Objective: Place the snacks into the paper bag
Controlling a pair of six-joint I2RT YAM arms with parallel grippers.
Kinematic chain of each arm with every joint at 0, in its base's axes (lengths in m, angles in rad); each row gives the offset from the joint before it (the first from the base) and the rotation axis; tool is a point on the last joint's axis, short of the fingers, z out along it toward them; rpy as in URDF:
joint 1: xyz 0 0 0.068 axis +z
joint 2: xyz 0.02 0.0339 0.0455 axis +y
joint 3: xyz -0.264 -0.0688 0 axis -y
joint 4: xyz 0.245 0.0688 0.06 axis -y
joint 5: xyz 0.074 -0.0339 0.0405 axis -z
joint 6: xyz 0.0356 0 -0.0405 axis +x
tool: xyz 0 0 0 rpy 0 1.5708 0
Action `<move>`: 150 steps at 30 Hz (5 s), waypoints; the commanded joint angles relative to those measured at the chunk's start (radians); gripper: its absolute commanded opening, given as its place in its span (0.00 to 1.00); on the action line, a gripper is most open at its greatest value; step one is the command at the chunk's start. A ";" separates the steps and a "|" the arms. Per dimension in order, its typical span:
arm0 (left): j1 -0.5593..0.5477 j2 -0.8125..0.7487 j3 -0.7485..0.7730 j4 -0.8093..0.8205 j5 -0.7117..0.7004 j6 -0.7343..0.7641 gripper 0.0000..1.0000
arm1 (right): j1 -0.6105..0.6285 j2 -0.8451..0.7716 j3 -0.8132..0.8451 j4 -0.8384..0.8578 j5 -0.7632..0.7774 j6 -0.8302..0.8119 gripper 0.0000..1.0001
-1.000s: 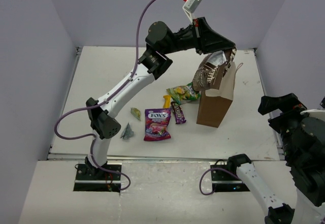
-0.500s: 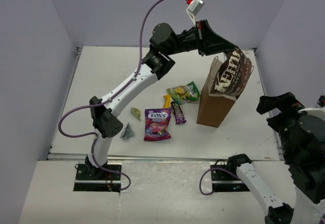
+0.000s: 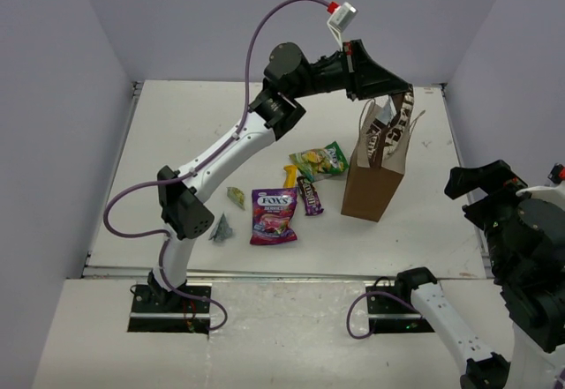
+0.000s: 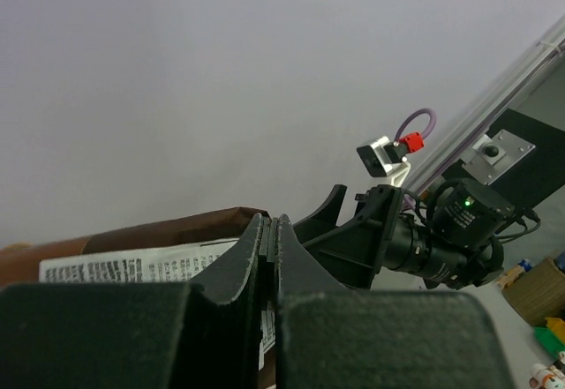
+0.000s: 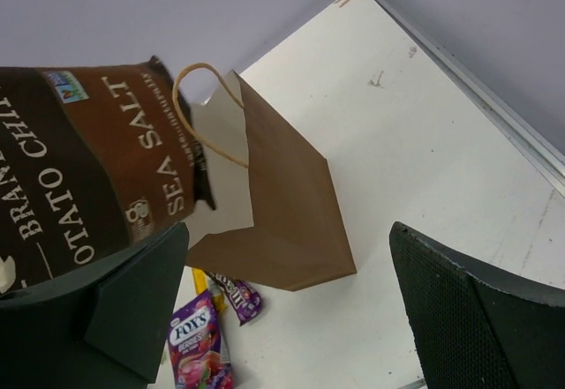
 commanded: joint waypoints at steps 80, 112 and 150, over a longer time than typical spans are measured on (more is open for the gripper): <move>-0.029 0.076 -0.231 -1.003 -0.889 1.035 1.00 | -0.004 -0.013 -0.053 -0.007 -0.085 -0.064 0.99; -0.042 0.344 -0.191 -0.873 -1.041 1.117 0.02 | -0.004 0.038 -0.048 -0.033 -0.097 -0.050 0.99; -0.046 -0.499 -0.347 -0.488 -0.511 0.582 0.00 | -0.004 0.058 -0.051 0.022 -0.151 -0.061 0.99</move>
